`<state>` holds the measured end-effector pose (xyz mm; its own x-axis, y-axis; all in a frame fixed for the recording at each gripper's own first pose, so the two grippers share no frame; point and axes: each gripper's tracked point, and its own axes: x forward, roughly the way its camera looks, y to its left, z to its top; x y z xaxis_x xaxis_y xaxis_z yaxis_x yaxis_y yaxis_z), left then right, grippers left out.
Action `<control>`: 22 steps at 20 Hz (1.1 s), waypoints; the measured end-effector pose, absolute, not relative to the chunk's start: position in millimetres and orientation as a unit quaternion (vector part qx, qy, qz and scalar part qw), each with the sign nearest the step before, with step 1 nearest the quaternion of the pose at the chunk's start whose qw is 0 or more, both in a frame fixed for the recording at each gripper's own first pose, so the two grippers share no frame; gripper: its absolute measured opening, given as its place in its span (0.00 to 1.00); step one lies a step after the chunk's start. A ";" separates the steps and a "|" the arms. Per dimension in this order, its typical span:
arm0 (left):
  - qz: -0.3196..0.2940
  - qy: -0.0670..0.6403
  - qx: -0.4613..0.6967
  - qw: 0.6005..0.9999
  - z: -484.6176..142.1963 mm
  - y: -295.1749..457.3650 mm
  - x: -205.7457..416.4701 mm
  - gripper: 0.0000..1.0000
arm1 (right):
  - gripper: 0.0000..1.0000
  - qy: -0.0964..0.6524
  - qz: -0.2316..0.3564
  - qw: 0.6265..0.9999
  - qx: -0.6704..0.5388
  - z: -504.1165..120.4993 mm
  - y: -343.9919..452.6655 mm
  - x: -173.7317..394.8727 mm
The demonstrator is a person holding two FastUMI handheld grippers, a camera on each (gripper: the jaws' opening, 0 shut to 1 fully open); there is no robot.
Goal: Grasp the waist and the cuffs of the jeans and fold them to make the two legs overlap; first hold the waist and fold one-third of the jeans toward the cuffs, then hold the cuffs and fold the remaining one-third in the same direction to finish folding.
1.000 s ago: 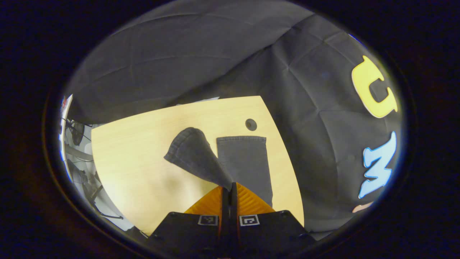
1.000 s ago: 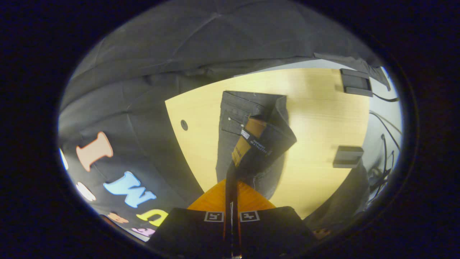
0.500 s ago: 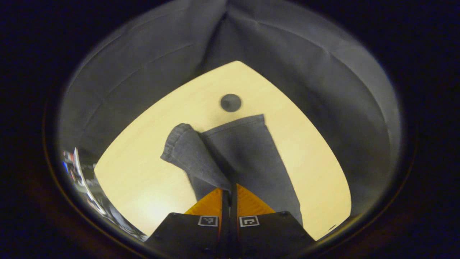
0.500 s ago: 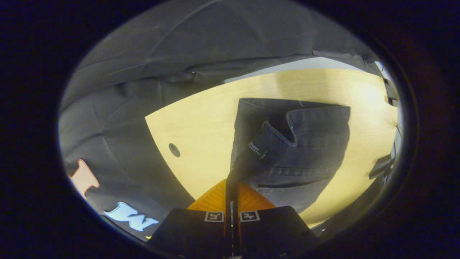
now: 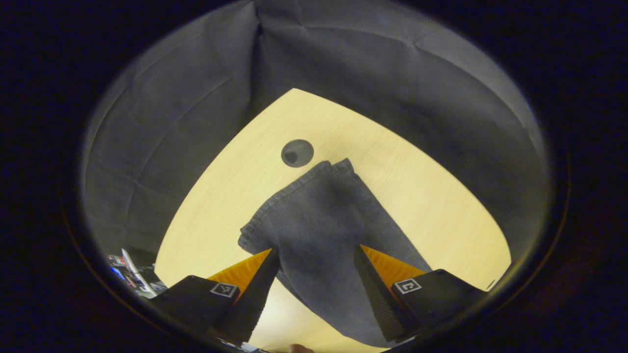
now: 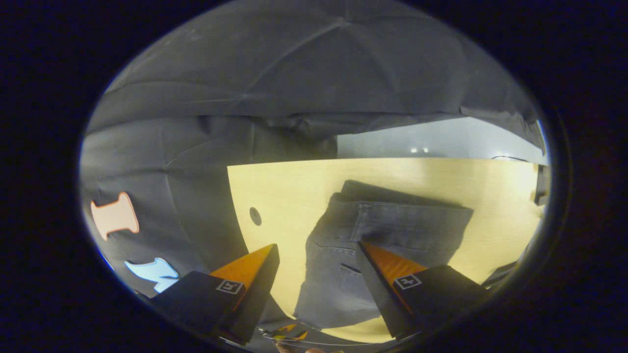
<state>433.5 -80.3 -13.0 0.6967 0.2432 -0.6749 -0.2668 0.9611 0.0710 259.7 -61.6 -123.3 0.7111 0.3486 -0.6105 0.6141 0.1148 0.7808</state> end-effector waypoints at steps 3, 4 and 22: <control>0.083 0.368 -0.060 0.924 -1.1 -82.8 406.8 1.00 | 0.95 0.358 -0.089 0.634 0.680 -115.7 -51.8 230.0; 0.060 0.367 -0.070 0.926 -2.9 -88.2 395.8 1.00 | 0.95 0.356 -0.090 0.623 0.690 -116.6 -45.4 219.6; -0.090 0.175 -0.063 0.978 87.5 -48.3 153.3 0.99 | 0.51 0.352 -0.134 0.630 0.679 -218.9 -16.8 185.9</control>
